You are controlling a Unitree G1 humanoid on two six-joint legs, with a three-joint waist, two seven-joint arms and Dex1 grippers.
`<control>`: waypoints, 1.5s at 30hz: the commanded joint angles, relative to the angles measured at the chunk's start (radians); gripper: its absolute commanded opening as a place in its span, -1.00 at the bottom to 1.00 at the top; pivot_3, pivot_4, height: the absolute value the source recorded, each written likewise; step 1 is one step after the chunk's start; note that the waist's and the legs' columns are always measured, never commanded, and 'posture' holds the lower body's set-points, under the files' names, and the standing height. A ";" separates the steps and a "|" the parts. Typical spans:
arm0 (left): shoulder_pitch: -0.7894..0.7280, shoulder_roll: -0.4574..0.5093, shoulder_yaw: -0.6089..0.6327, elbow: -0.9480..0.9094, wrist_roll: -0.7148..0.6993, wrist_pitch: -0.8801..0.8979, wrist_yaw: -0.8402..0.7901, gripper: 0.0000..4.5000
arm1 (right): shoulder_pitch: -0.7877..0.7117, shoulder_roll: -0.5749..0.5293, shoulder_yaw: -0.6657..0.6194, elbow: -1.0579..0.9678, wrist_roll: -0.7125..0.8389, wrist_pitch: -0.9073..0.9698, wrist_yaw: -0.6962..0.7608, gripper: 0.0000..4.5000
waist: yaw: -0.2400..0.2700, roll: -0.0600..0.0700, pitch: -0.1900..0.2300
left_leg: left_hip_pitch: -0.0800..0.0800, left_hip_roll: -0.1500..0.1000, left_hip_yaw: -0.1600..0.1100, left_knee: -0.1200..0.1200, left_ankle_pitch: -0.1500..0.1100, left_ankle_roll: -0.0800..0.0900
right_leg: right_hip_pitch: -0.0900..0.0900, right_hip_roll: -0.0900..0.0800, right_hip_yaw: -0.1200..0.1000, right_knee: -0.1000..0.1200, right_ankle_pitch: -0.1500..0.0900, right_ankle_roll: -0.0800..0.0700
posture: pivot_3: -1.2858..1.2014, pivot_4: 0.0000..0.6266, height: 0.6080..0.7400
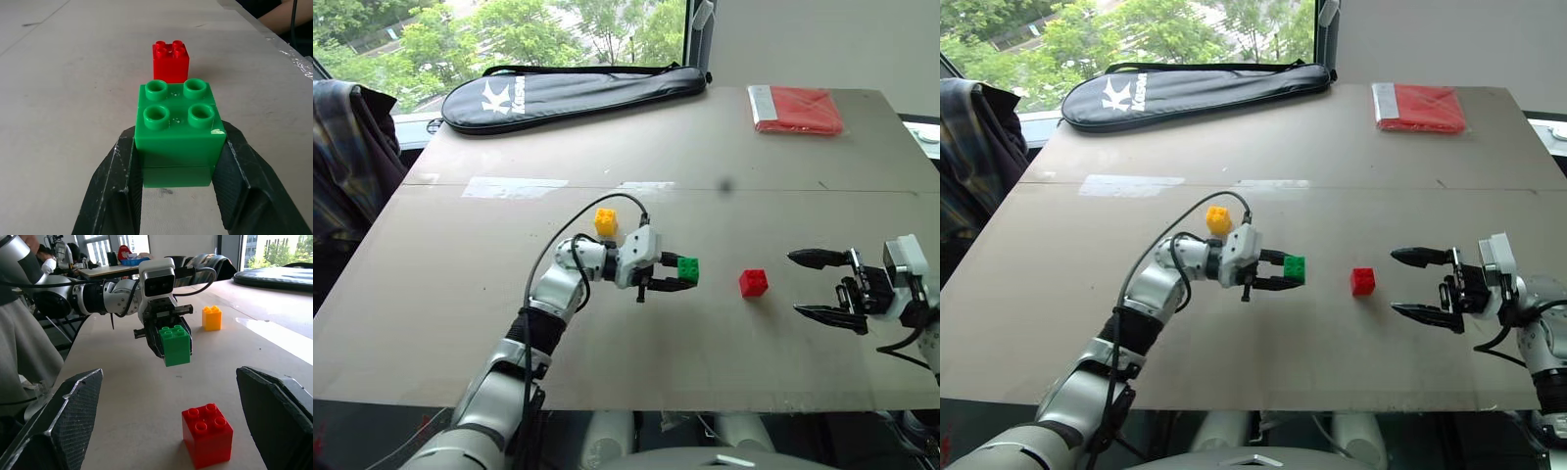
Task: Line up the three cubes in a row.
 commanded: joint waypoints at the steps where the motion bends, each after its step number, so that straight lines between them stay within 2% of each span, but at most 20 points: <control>1: -0.039 -0.047 -0.016 0.069 0.037 -0.064 0.012 -0.42 | 0.019 -0.016 -0.056 -0.012 -0.004 -0.032 0.047 1.00 | 0.000 0.000 0.000 | 0.000 0.000 0.000 0.000 0.000 0.000 | 0.000 0.000 0.000 0.000 0.000 0.000 | 0.03 -0.52 0.52; 8: -0.041 -0.101 -0.029 0.095 0.073 -0.074 0.021 -0.42 | 0.037 -0.003 -0.088 -0.010 -0.025 -0.040 0.047 1.00 | 0.000 0.000 0.000 | -0.001 0.000 0.000 0.001 0.000 0.000 | 0.000 0.000 0.000 0.000 0.000 0.000 | 0.03 -0.52 0.52; 16: -0.028 -0.099 -0.031 0.083 0.092 -0.042 0.028 -0.42 | 0.029 0.003 -0.094 0.005 -0.034 -0.046 0.047 1.00 | 0.000 0.000 0.000 | -0.001 0.000 -0.001 0.001 0.000 0.000 | 0.000 0.000 0.000 0.000 0.000 0.000 | 0.03 -0.52 0.52; 17: -0.028 -0.097 -0.032 0.087 0.098 -0.043 0.032 -0.06 | 0.026 0.004 -0.093 0.010 -0.034 -0.048 0.047 1.00 | 0.000 0.000 0.000 | -0.001 0.000 -0.001 0.001 0.000 0.000 | 0.000 0.000 0.000 0.000 0.000 0.000 | 0.03 -0.52 0.52; 22: -0.018 -0.098 -0.028 0.081 0.102 -0.034 0.043 0.94 | 0.025 0.000 -0.084 0.014 -0.026 -0.053 0.047 1.00 | 0.000 0.000 0.000 | -0.001 0.000 -0.001 0.001 0.000 0.000 | 0.000 0.000 0.000 0.000 0.000 0.000 | 0.03 -0.52 0.52; 23: -0.015 -0.099 -0.028 0.082 0.105 -0.037 0.052 0.98 | 0.025 -0.001 -0.081 0.015 -0.026 -0.055 0.047 1.00 | 0.000 0.000 0.000 | -0.001 0.000 -0.001 0.001 0.000 0.000 | 0.000 0.000 0.000 0.000 0.000 0.000 | 0.03 -0.52 0.52; 27: -0.009 -0.101 -0.028 0.091 0.132 -0.084 0.101 0.98 | 0.026 -0.002 -0.077 0.016 -0.027 -0.059 0.047 1.00 | 0.000 0.000 0.000 | 0.000 0.000 -0.001 0.001 0.000 0.000 | 0.000 0.000 0.000 0.000 0.000 0.000 | 0.03 -0.52 0.52; 33: 0.006 -0.079 0.018 -0.020 0.054 -0.073 0.070 0.98 | 0.030 -0.003 -0.078 0.012 -0.026 -0.060 0.047 1.00 | -0.002 0.000 0.000 | 0.000 0.000 -0.001 0.001 0.000 0.000 | 0.000 -0.001 0.000 0.001 0.000 0.000 | 0.03 -0.52 0.52; 37: 0.017 -0.018 0.136 -0.304 -0.171 0.141 0.052 0.98 | 0.033 -0.002 -0.076 0.006 -0.024 -0.056 0.047 1.00 | -0.002 0.000 0.001 | -0.001 0.001 -0.002 0.001 0.000 0.000 | -0.001 -0.001 0.000 0.001 0.000 0.000 | 0.03 -0.52 0.52; 40: 0.072 0.067 0.219 -0.455 -0.292 0.257 0.040 0.98 | 0.032 0.002 -0.072 0.008 -0.023 -0.057 0.047 1.00 | -0.003 0.000 0.001 | 0.000 0.001 -0.004 0.001 0.000 0.000 | -0.001 -0.001 0.000 0.002 0.000 0.000 | 0.03 -0.52 0.52; 45: 0.127 0.112 0.349 -0.478 -0.250 0.280 0.256 0.98 | 0.008 0.035 -0.096 0.004 -0.017 -0.028 0.040 1.00 | -0.009 0.000 0.001 | 0.002 0.001 -0.005 0.001 0.000 0.000 | 0.001 -0.001 0.001 0.002 0.000 0.000 | 0.03 -0.52 0.52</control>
